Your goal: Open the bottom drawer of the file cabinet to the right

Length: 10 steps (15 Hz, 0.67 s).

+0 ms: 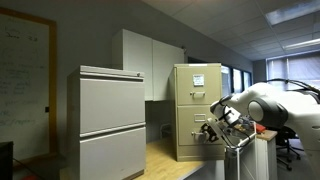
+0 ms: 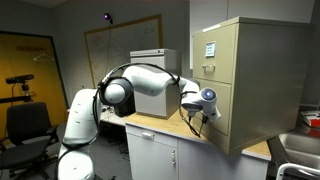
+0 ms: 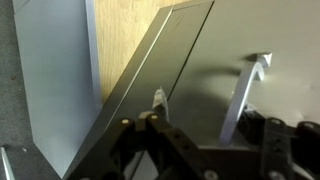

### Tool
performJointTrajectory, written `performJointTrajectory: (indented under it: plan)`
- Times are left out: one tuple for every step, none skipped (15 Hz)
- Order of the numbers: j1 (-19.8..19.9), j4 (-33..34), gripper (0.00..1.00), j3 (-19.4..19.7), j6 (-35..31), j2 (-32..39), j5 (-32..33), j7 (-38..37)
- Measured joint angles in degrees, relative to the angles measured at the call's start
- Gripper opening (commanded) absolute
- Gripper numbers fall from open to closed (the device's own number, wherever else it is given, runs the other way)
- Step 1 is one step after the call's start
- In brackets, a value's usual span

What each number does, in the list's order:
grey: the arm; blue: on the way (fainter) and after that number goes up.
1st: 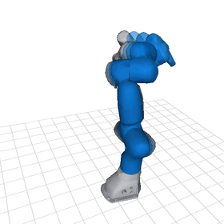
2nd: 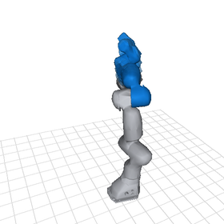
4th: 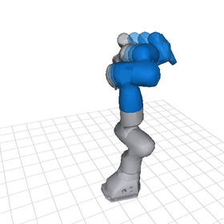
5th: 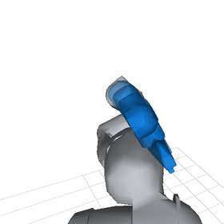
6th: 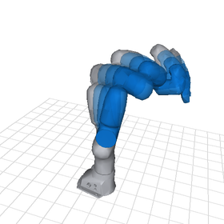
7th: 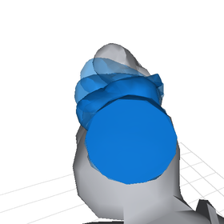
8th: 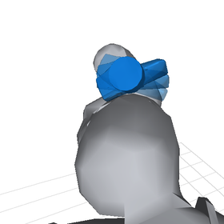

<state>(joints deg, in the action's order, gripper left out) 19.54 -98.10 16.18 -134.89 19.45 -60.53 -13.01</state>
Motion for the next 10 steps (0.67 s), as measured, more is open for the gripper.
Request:
performJointTrajectory:
  plan:
    - [0.1, 0.4, 0.3, 0.0, 0.4, 0.0, 0.1, 0.0]
    - [0.2, 0.9, 0.22, 0.0, 0.7, 0.0, 0.6, -0.2]
    - [0.2, 1.5, 0.16, 0.0, 1.0, 0.0, 1.9, -0.8]
    - [0.1, 2.2, 0.08, 0.1, 1.1, 0.0, 3.8, -1.5]
    - [0.0, 3.0, 0.04, 0.1, 1.1, 0.0, 6.5, -2.6]
    - [-0.3, 3.7, 0.07, 0.1, 1.0, -0.1, 9.6, -3.5]
    - [-0.6, 4.2, 0.08, 0.1, 0.9, 0.0, 12.9, -4.6]
    - [-1.1, 4.6, 0.08, 0.1, 0.5, 0.0, 15.9, -5.6]
    - [-1.6, 4.7, 0.08, 0.1, 0.0, -0.1, 18.7, -6.5]
    - [-2.0, 4.6, 0.07, 0.1, -0.6, -0.3, 21.2, -7.6]
